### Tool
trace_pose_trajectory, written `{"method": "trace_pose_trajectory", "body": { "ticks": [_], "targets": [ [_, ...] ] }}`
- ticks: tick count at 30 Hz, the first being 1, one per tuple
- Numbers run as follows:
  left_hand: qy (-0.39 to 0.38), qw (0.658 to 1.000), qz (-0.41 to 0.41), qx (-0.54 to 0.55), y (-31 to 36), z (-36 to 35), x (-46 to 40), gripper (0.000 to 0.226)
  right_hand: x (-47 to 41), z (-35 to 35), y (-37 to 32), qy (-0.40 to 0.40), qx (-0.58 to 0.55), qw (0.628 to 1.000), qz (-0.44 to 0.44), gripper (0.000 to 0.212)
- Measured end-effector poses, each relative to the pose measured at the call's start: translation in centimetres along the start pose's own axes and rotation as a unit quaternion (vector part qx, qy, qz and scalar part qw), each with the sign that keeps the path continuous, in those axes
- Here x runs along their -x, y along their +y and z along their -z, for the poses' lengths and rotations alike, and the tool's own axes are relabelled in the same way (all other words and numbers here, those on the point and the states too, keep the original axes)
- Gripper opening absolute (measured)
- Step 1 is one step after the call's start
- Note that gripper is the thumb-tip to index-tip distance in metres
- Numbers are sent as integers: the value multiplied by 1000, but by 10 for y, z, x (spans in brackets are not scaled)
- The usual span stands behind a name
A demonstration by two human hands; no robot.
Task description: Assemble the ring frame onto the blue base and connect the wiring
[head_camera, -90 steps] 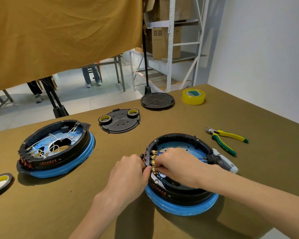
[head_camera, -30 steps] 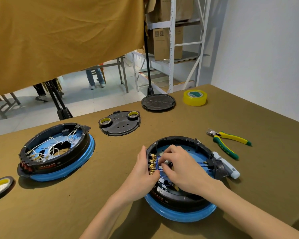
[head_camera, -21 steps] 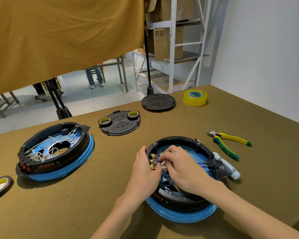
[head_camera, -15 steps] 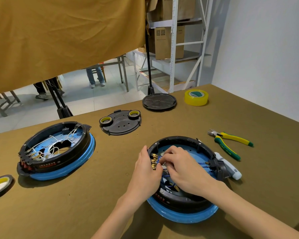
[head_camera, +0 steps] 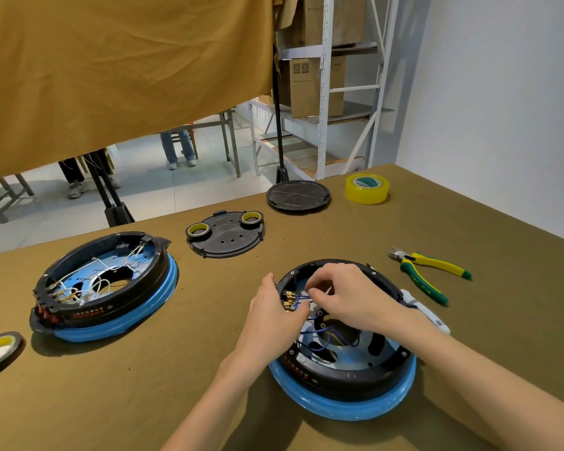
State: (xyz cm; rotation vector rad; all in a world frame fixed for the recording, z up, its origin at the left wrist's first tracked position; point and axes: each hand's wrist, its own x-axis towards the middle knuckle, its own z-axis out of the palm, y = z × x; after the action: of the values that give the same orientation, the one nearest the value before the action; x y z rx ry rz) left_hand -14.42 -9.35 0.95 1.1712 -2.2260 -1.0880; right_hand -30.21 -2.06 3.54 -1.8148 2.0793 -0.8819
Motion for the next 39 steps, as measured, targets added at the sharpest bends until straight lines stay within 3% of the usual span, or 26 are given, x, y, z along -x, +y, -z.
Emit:
{"method": "trace_pose_trajectory", "body": {
  "ticks": [4,12,15,18,23,26,28,29,33,39],
  "targets": [
    [-37,999,13,-18,3,-1,-3,78,-9,4,0,-67,14,997,20,19],
    [-39,999,15,-18,0,-2,-3,74,-21,-2,2,-79,17,995,52,14],
    [-33,999,23,-10,-1,1,-3,69,-23,3,7,-117,-14,993,25,16],
    [-27,999,27,-27,4,1,-6,45,-29,7,9,-132,-45,990,0,15],
    [-24,999,24,-35,5,0,-7,42,-30,14,7,-157,-67,985,-18,21],
    [-10,1000,22,-17,1,-1,-7,34,-12,35,18,-38,-79,995,-42,37],
    [2,1000,7,-7,-1,-2,-7,48,4,51,33,83,-4,996,-35,37],
    [5,1000,0,-4,-2,-2,-6,56,13,57,42,105,42,993,-43,33],
    [10,999,-21,28,-16,-1,0,57,45,50,71,-28,116,982,-145,32],
    [24,998,-34,55,-31,-2,12,74,36,40,74,7,-57,988,-142,25]
  ]
}}
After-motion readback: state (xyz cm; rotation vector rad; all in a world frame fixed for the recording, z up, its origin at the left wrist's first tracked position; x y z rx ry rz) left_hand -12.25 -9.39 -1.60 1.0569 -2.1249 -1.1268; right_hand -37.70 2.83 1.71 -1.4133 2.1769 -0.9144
